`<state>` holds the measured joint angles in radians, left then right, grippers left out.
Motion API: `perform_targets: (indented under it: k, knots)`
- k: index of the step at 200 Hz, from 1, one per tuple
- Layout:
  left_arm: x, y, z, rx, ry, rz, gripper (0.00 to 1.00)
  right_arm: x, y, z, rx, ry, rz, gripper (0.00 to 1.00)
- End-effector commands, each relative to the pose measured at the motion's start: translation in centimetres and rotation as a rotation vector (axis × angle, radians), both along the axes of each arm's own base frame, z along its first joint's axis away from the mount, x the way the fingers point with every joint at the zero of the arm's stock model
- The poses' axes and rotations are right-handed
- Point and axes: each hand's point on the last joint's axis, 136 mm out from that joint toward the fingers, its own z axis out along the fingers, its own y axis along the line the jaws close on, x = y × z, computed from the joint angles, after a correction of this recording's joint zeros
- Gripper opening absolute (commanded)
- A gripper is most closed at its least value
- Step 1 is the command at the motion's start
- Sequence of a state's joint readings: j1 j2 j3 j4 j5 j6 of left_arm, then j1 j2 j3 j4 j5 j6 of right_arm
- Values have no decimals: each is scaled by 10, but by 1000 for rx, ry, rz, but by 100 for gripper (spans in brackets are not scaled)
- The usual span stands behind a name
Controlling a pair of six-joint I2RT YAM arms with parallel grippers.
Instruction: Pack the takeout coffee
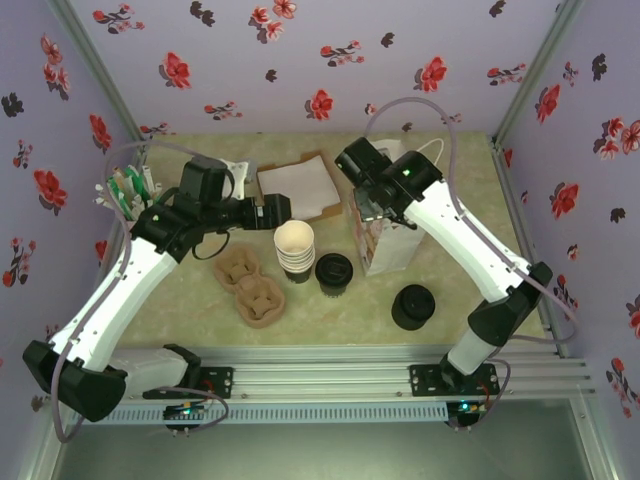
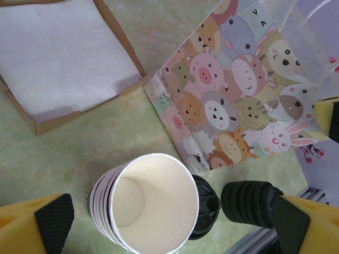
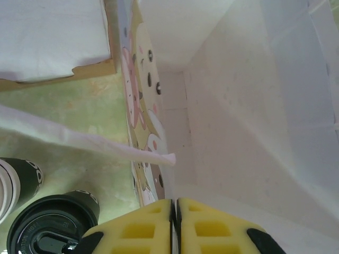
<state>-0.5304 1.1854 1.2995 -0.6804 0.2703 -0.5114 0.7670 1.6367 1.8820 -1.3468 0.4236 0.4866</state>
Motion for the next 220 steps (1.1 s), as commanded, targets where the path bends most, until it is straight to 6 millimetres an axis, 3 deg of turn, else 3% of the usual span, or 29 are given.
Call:
perform_targets:
  k: [1,56,98,128,171,220]
  knots:
    - [-5,3,6,-19,-16,21,99,-2,-1,16,45,-51,-8,18]
    - [-18,24,23,-39,-66,92,99,-10,5,49,149,-110,40,38]
    - [-47,43,41,-105,-101,128,99,-39,18,72,309,-151,144,78]
    - [-74,61,42,-131,-111,147,99,-64,13,73,414,-160,185,98]
    - [-93,79,16,-112,-74,191,99,-83,-8,58,499,-185,125,99]
    - [-86,71,-27,-87,44,207,99,-90,-45,36,523,-224,-69,99]
